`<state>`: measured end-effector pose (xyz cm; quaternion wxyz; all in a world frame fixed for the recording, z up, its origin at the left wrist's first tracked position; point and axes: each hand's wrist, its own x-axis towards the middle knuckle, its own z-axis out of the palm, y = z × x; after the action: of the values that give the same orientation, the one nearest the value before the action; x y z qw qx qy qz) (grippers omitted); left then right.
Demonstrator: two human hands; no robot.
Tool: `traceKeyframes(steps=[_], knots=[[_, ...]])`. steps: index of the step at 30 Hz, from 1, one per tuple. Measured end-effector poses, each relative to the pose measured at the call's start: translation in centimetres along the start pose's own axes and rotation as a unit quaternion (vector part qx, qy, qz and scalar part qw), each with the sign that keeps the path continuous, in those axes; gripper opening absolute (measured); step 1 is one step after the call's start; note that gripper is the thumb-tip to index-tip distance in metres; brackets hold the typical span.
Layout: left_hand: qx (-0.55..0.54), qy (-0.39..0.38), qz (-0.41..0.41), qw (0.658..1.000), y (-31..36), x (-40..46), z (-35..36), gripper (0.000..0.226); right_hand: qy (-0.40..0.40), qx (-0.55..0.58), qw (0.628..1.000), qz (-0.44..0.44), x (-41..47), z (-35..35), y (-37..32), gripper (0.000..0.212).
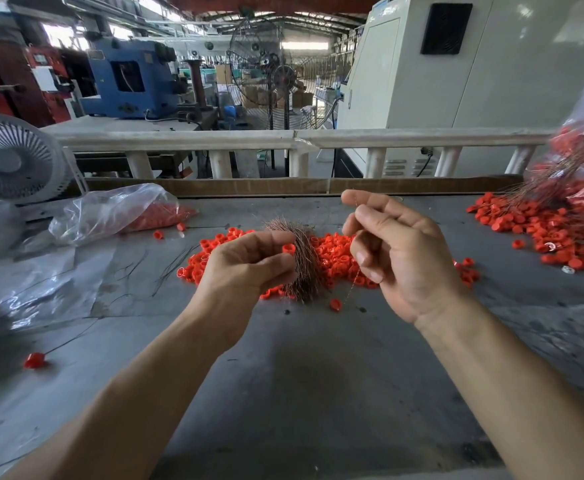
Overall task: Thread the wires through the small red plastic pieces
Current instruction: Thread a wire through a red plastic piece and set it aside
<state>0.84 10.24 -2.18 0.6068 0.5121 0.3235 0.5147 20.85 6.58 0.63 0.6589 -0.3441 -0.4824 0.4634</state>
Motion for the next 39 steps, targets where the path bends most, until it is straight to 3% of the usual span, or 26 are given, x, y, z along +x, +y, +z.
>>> traceKeyframes(steps=[10, 24, 39], knots=[[0.003, -0.005, 0.0, 1.0, 0.1, -0.5, 0.6, 0.027, -0.019, -0.172, 0.984, 0.029, -0.6, 0.9, 1.9, 0.007], [0.019, -0.032, -0.01, 0.999, 0.3, -0.8, 0.8, 0.031, -0.045, -0.277, 0.96, -0.019, -0.7, 1.1, 2.7, 0.022], [0.033, -0.045, -0.001, 0.998, 0.2, -0.7, 0.5, 0.031, -0.046, -0.327, 0.943, -0.033, -1.1, 1.3, 2.3, 0.015]])
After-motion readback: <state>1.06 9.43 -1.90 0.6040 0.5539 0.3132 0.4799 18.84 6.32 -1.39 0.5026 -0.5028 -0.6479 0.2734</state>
